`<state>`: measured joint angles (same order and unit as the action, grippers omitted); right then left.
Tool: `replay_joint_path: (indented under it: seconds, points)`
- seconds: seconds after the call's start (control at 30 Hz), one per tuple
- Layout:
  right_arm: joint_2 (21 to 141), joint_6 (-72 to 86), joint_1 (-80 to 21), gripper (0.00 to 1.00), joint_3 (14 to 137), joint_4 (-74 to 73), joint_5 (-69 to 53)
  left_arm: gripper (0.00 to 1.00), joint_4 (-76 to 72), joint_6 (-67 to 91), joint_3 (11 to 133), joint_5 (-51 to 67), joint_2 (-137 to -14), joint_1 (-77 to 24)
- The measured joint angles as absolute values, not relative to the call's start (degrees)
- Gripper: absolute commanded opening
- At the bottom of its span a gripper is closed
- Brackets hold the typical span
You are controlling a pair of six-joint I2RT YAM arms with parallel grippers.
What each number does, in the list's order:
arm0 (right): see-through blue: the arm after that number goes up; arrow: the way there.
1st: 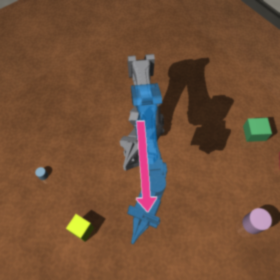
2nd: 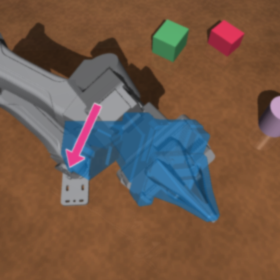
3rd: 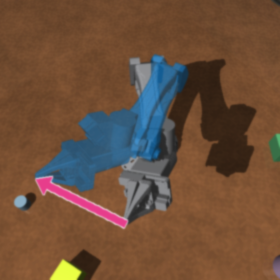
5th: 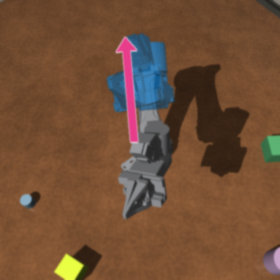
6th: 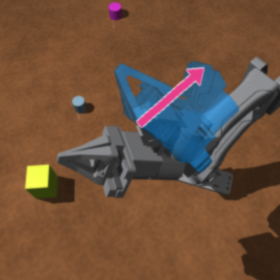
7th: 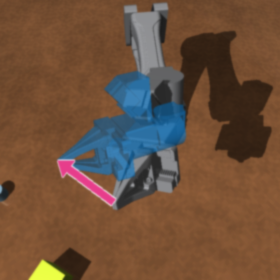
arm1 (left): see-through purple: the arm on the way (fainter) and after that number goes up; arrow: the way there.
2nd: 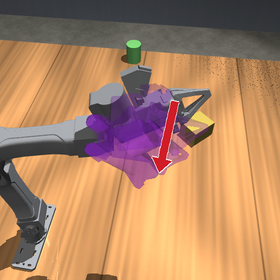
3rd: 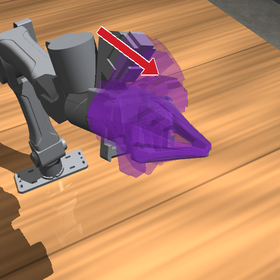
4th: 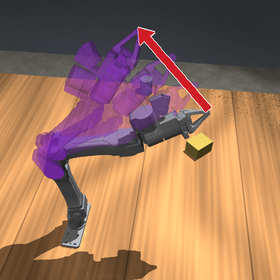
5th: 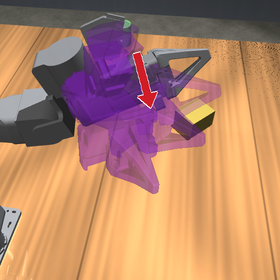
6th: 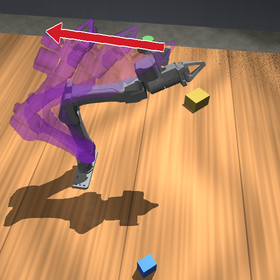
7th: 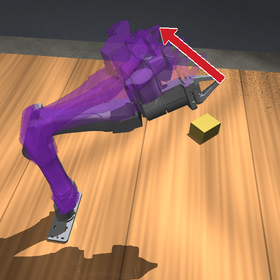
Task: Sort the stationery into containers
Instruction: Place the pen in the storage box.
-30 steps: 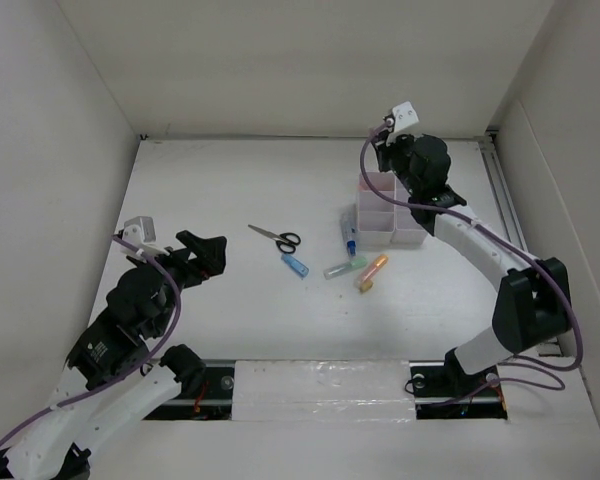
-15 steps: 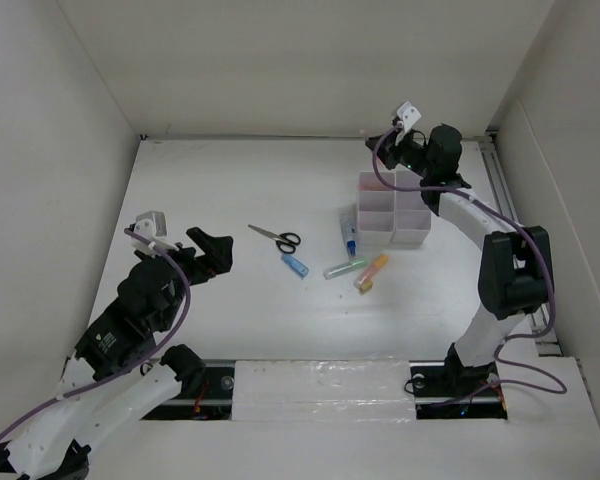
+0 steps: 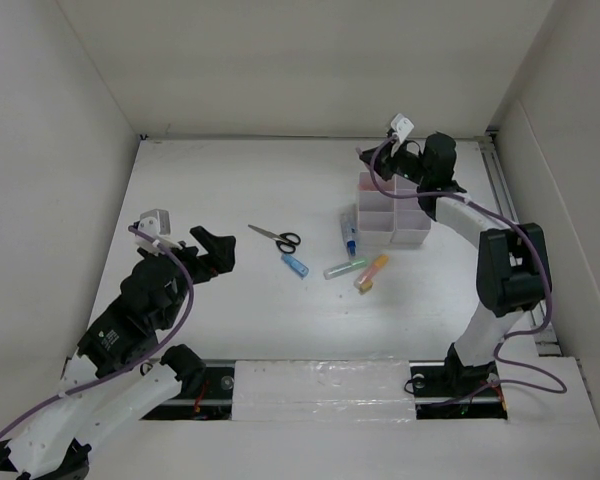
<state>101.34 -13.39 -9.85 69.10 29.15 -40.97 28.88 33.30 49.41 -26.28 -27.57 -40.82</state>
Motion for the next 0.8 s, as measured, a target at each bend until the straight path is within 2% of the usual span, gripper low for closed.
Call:
replay_joint_path:
  seconds: [0.8]
  points:
    - [103.92, -15.22, -9.72, 0.02, 67.66, 30.24, -39.46, 1.0, 27.38, 31.88, 49.15, -23.97, -27.2, -40.82]
